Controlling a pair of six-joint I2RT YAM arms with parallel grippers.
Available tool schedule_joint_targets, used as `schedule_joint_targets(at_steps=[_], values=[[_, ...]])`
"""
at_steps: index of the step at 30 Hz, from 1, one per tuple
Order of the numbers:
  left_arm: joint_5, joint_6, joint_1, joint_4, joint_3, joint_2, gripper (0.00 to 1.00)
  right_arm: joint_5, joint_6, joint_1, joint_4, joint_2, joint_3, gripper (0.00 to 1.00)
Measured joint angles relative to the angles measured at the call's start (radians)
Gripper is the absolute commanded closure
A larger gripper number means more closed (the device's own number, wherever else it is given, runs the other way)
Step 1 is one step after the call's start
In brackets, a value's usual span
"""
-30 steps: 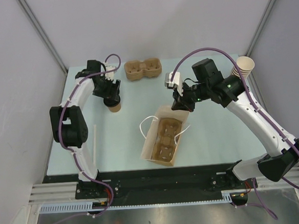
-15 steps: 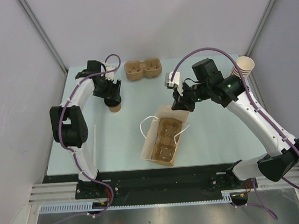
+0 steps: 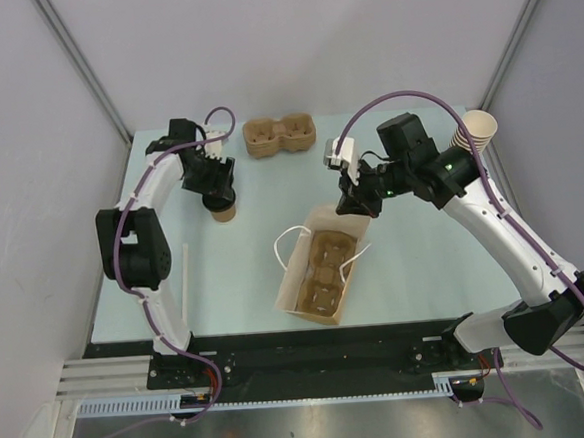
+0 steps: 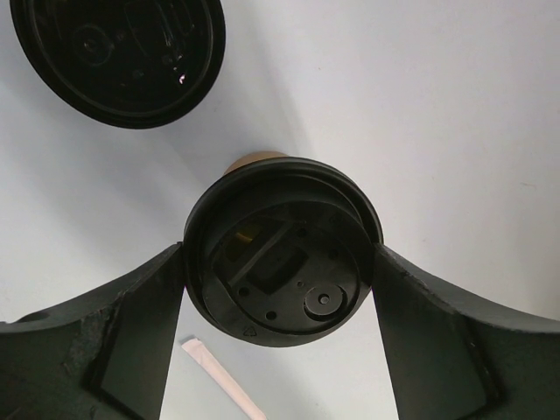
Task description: Pack the takeout coffee
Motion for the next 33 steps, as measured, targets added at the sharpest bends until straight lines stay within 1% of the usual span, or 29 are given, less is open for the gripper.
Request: schedule_joint_targets(at_steps=[4,8,11,14,18,19,23,24,27,30,33], values=[[0.024,0.017,0.002,-0.031,-0.003,-0.032,0.64,-0.005,0.039,-0.024,0.006,0.000,-0.002,1.00],[0.069,0.035,0.000,-0.079,0.003,-0.113,0.67,-0.004,0.103,-0.055,0.024,-0.001,-0.019,1.00],[0.118,0.051,-0.013,-0.146,0.075,-0.177,0.66,0.003,0.149,-0.068,0.034,-0.004,-0.032,1.00],[0.159,0.074,-0.053,-0.186,0.157,-0.260,0.66,0.006,0.173,-0.070,0.046,-0.014,-0.048,1.00],[0.209,0.097,-0.167,-0.210,0.249,-0.420,0.67,0.012,0.204,-0.070,0.055,-0.024,-0.055,1.00],[0.221,0.101,-0.211,-0.203,0.265,-0.475,0.67,0.015,0.215,-0.070,0.060,-0.025,-0.057,1.00],[0.254,0.103,-0.333,-0.187,0.287,-0.646,0.67,0.041,0.254,-0.074,0.078,-0.025,-0.072,1.00],[0.257,0.103,-0.359,-0.186,0.300,-0.666,0.67,0.046,0.259,-0.076,0.080,-0.025,-0.074,1.00],[0.259,0.104,-0.491,-0.188,0.389,-0.686,0.66,0.055,0.281,-0.082,0.087,-0.025,-0.079,1.00],[0.253,0.113,-0.634,-0.208,0.474,-0.665,0.67,0.062,0.295,-0.084,0.092,-0.025,-0.081,1.00],[0.225,0.132,-0.770,-0.243,0.491,-0.632,0.67,0.065,0.307,-0.085,0.100,-0.025,-0.081,1.00]])
